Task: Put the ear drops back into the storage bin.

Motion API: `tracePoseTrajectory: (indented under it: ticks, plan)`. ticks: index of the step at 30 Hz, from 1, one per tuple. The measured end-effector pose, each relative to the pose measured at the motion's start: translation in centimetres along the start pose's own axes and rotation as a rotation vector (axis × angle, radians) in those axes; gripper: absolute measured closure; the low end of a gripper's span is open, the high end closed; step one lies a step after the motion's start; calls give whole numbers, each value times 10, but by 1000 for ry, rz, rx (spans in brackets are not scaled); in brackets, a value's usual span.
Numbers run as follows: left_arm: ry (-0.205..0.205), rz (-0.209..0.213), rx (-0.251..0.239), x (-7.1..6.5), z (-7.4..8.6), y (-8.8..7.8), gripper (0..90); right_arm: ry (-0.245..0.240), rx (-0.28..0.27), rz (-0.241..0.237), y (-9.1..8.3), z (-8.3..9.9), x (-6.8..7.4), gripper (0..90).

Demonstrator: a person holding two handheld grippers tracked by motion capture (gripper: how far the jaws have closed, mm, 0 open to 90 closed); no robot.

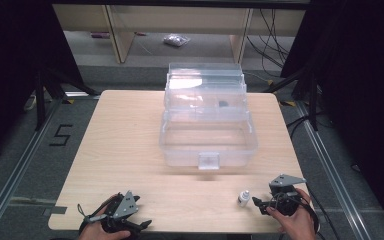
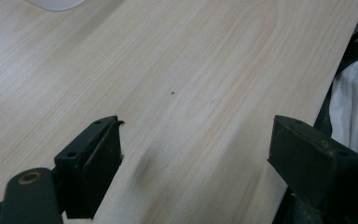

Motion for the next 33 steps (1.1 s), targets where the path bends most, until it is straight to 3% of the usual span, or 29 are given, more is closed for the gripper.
tracePoseTrajectory:
  ticks: [2,5,6,9,17,20,21,22,25,26,29,33]
  plan:
    - [1,0,1,0,0,0,166,17,15,-4,-1,2,2,225]
    - [1,0,0,0,0,0,167,-16,8,0,0,1,0,224]
    - [0,0,-1,0,0,0,166,6,11,-9,0,2,3,222]
    - [0,-1,0,0,0,0,167,-20,13,-13,0,1,2,222]
    - [1,-1,0,0,0,0,167,-1,45,-26,-3,3,7,226]
    - [17,-5,1,1,0,0,167,-8,47,-31,-4,3,9,227]
    - [16,-5,1,1,0,0,167,-16,24,-19,-2,2,8,227]
    - [17,-5,1,1,0,0,167,11,38,-32,-3,3,11,227]
    - [17,-7,2,1,0,0,167,5,46,-32,-4,4,12,227]
    - [16,-5,1,1,0,0,167,27,56,-41,-4,4,15,227]
    - [17,-7,2,1,0,0,167,-24,67,-28,-6,5,13,230]
    - [14,-7,0,1,0,0,166,-25,84,-37,-7,6,16,230]
Point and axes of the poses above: each handheld gripper's, and its own axes: y roughly forward along the jaws, z roughly out of its underside, x roughly to its left, the point moved 9 cm from there along y, roughly forward along the jaws, and after that the axes turned 13 degrees about x, right-handed, at the moved point
